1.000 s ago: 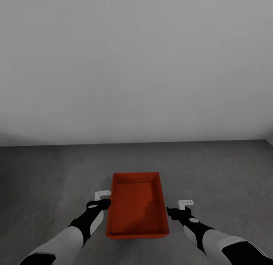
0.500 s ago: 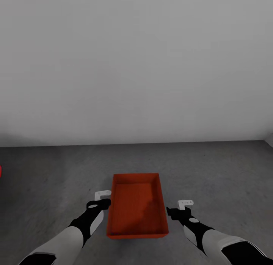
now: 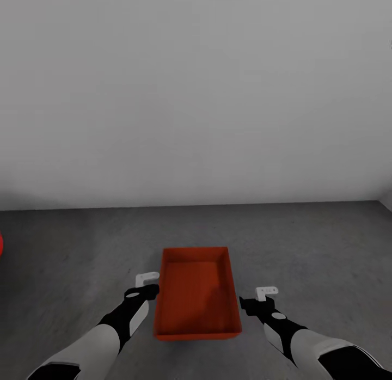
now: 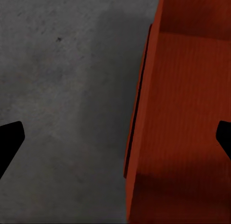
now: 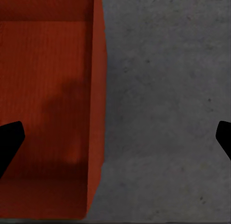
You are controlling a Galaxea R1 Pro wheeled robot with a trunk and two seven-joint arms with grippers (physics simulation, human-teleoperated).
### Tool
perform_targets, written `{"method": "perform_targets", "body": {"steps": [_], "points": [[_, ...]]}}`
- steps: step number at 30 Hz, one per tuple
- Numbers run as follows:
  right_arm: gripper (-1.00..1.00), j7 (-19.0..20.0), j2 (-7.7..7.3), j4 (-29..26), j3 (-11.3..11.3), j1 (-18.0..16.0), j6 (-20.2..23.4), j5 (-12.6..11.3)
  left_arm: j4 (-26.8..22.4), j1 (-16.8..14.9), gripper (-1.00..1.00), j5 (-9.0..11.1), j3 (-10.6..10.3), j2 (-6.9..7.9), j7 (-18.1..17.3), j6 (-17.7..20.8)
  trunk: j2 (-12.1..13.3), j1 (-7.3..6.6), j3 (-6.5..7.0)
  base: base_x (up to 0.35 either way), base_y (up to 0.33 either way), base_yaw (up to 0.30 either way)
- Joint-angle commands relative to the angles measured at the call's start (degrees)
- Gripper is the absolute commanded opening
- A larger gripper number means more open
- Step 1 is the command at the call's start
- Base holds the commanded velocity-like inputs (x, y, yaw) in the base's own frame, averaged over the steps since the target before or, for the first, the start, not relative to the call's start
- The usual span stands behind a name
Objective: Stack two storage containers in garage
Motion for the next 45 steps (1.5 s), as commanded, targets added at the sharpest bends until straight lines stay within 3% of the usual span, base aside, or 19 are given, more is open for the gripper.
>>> {"method": "perform_targets", "body": {"steps": [1,20,29,35,42,45], "points": [[1.0,0.17,0.02,0.17,0.42,-0.07,-0.32,-0.6,-0.08,0.01,1.0,0.58,-0.15,0.0,0.27,0.29,-0.04,-0.02,-0.05,-0.221,0.0,0.0],[1.0,0.35,0.07,0.22,0.47,-0.07,-0.21,-0.6,0.55,0.01,1.0,1.02,-0.28,-0.13,0.29,0.65,-0.04,-0.02,-0.05,-0.331,0.052,0.0],[1.0,-1.2,-0.87,0.3,0.4,3.69,2.64,-0.6,4.0,0.01,1.0,1.19,-0.42,-0.7,0.31,1.06,-0.04,-0.02,-0.05,-0.345,0.089,0.0],[1.0,-4.39,-1.59,0.29,0.4,6.92,2.37,-0.62,14.48,0.01,1.0,1.16,-0.41,0.11,0.29,0.27,-0.04,-0.02,-0.05,-0.296,0.078,0.0],[1.0,-5.89,-3.25,0.26,0.4,8.38,2.45,-0.4,17.22,-0.01,1.0,1.3,-0.41,1.47,-0.22,0.38,-0.04,-0.02,-0.05,-0.054,0.013,0.0],[1.0,-5.27,-5.92,0.26,0.46,16.93,2.12,-0.26,17.52,1.47,1.0,1.4,-0.41,4.53,-0.57,0.29,-0.04,-0.02,-0.05,-0.003,0.001,0.0]]}}
